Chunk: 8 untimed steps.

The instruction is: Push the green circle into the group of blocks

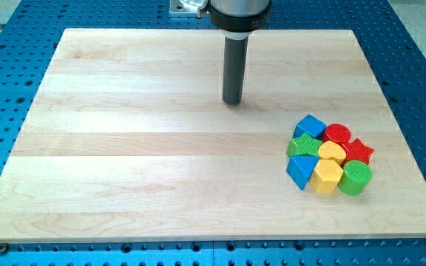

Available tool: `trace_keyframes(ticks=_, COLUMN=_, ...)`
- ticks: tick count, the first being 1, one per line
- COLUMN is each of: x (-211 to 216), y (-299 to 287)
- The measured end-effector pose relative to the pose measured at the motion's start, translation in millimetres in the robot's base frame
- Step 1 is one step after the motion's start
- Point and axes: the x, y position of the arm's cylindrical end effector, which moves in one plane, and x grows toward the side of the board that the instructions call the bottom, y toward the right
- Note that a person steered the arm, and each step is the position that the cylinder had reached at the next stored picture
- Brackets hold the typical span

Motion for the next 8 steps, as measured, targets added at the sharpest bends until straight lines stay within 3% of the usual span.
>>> trace_keyframes(ticks=2, x=-1, y=88)
trace_keyframes(ticks=4, x=18, y=133)
trace_keyframes(ticks=6, x=150, y=215)
trace_keyframes(ticks=7, x=215, y=194)
trace_keyframes(ticks=8, x=211, y=157)
